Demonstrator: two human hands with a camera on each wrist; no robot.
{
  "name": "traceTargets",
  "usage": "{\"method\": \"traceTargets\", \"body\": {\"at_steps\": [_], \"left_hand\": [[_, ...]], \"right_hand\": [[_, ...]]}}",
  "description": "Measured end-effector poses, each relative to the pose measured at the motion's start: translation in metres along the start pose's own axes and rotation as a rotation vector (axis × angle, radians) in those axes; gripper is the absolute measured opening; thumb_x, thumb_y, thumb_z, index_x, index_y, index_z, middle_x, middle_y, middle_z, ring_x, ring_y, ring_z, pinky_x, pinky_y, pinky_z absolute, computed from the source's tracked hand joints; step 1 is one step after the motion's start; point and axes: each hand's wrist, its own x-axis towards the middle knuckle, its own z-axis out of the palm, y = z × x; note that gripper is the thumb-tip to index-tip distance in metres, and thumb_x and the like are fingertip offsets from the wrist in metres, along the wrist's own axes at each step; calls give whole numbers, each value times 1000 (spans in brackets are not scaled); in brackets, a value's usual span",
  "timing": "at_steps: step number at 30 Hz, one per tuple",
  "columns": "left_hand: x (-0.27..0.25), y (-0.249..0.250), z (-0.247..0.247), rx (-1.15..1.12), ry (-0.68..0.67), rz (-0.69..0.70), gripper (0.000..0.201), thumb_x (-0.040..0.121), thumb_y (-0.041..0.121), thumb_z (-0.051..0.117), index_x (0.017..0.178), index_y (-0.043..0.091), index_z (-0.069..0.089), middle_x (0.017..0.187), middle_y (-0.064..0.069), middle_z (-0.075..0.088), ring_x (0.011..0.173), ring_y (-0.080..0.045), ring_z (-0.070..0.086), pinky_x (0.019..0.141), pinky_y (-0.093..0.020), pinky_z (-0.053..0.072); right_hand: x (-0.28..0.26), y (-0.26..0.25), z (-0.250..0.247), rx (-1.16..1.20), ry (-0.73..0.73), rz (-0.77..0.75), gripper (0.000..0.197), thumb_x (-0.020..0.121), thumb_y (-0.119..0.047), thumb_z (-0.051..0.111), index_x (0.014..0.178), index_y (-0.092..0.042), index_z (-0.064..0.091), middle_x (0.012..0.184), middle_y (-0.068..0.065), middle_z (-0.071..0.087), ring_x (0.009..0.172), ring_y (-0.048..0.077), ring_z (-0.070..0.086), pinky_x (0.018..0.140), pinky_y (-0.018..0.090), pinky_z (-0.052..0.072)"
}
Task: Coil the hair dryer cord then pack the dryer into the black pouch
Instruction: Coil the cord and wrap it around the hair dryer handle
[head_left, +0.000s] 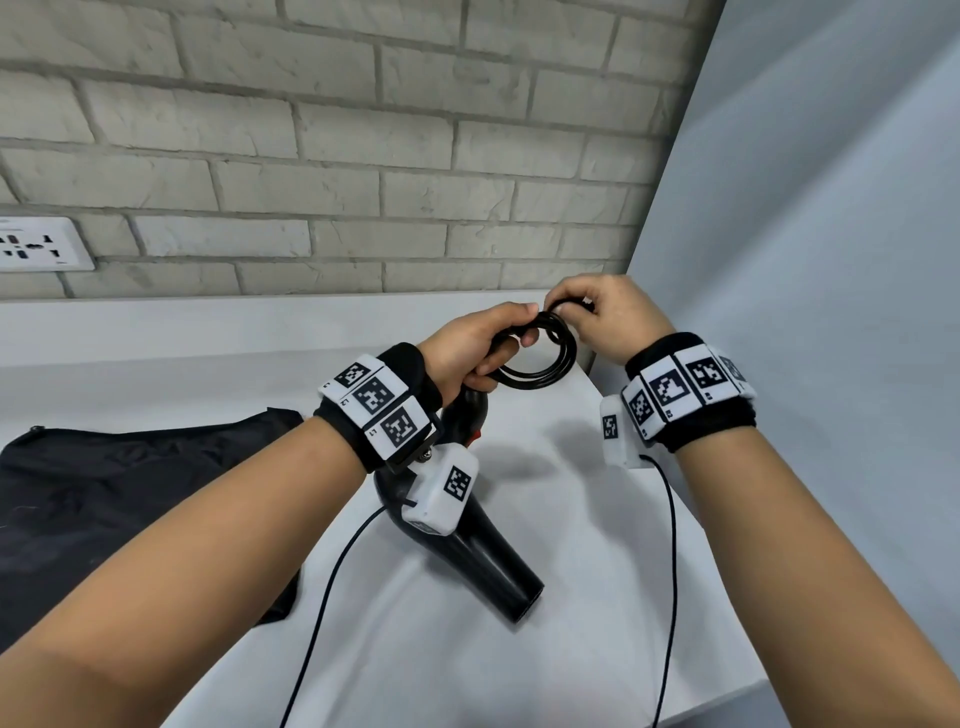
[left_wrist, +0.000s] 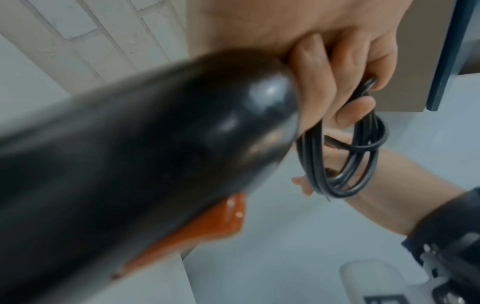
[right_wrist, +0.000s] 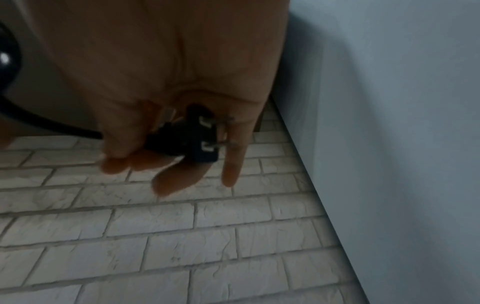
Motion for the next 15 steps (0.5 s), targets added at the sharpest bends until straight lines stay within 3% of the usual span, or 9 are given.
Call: {"method": "traceTargets", "body": {"at_steps": [3, 6, 10, 15], "left_hand": [[1, 2, 5, 11, 26, -5, 31, 96, 33, 37, 77, 14, 50, 31, 4, 39, 28, -8, 18, 43, -22, 5], [6, 0, 4, 2, 37, -12, 30, 93, 39, 42, 81, 18, 60, 45, 0, 32, 32, -7, 13, 39, -20, 7], [7, 0, 4, -19, 50, -23, 24, 93, 37, 44, 81, 17, 51, 35, 6, 24, 32, -7, 12, 42, -23, 5], [9, 1, 6, -35, 128, 28, 25, 92, 34, 49, 99, 10, 52, 33, 7, 26, 31, -7, 14, 35, -17, 9]], "right_hand": [[2, -12, -3, -31, 103, 19, 14, 85, -13, 54, 87, -16, 68, 75, -2, 62, 67, 12, 53, 77, 32, 48], [1, -24, -3, -71, 179, 16, 15, 86, -15, 52, 88, -16, 67, 84, 3, 68, 75, 16, 56, 77, 30, 48], [0, -37, -6, -121, 212, 10, 18, 85, -14, 50, 91, -15, 66, 91, 6, 70, 82, 22, 63, 78, 34, 52], [-2, -45, -4, -94, 280, 18, 19, 86, -14, 48, 93, -14, 65, 94, 7, 70, 86, 24, 62, 78, 33, 50]]}}
